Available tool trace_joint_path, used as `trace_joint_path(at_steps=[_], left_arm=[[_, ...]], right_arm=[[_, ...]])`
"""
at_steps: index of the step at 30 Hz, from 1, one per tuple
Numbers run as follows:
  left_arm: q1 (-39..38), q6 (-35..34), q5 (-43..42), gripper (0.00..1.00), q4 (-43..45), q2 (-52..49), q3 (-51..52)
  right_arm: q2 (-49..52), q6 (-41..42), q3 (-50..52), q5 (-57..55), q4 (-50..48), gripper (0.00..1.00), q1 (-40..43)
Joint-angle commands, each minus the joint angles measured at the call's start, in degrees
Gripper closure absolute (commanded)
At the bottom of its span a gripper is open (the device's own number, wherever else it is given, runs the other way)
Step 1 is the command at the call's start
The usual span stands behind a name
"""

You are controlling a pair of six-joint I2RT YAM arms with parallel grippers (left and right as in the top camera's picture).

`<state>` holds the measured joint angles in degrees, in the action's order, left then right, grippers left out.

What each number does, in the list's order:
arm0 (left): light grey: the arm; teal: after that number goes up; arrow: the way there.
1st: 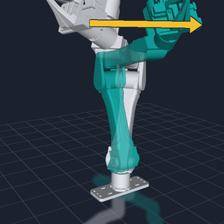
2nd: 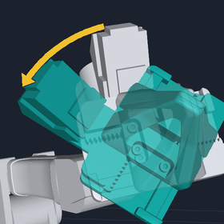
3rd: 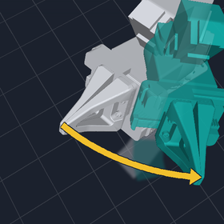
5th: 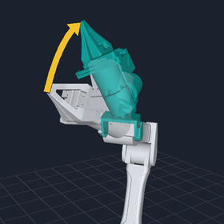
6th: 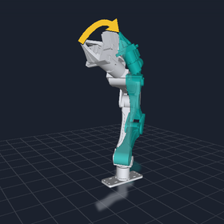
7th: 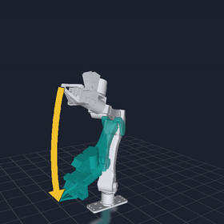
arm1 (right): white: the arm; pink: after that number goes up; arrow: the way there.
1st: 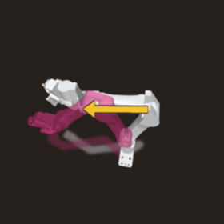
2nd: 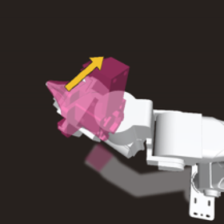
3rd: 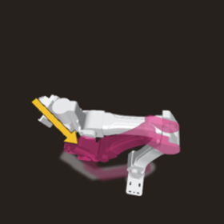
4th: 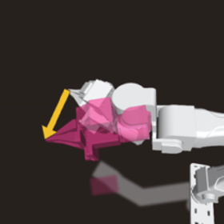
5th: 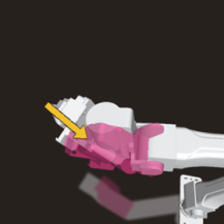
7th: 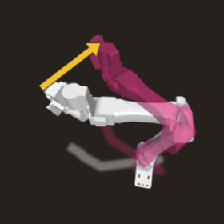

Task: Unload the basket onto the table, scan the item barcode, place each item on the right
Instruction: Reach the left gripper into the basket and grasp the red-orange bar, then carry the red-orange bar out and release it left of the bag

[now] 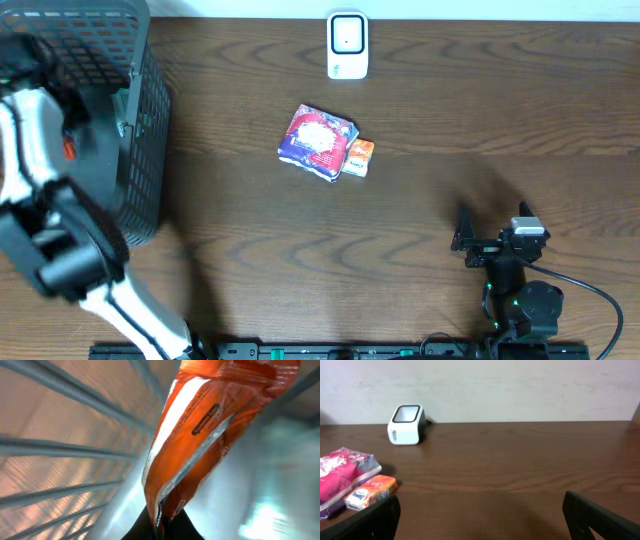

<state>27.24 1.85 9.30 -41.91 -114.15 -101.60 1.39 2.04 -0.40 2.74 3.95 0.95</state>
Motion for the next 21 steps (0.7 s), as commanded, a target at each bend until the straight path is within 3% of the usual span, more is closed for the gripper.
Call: trace_joint_path(at_steps=[1,7,10,14,21], left_arm=[[-0.2,-6.1,-13.2,0.93,0.7,13.6,-1.0],[-3.4,-15.6,-35.3,0.93,-0.4,28.9,-1.0],[-8.7,-16.3,-38.9,0.93,-1.9,32.3,-1.0],[-19.8,-16.5,-37.4,0.93,-5.9,32.7,-1.0],[-37.3,-16.6,-13.6,0.93,-14.7,23.7,-0.8]], right_arm=[[-0.2,-0.9,0.1,-0.3,0.2,0.01,0.1],[-0.2,-0.9,0.1,-0.3,0.2,0.01,0.1],[-0.2,-0.8,0.1,-0.3,0.2,0.01,0.1],[-0.2,-0.9,0.1,-0.3,0.2,0.01,0.1],[-0.2,-0.9,0.1,-0.3,0.2,0.01,0.1]])
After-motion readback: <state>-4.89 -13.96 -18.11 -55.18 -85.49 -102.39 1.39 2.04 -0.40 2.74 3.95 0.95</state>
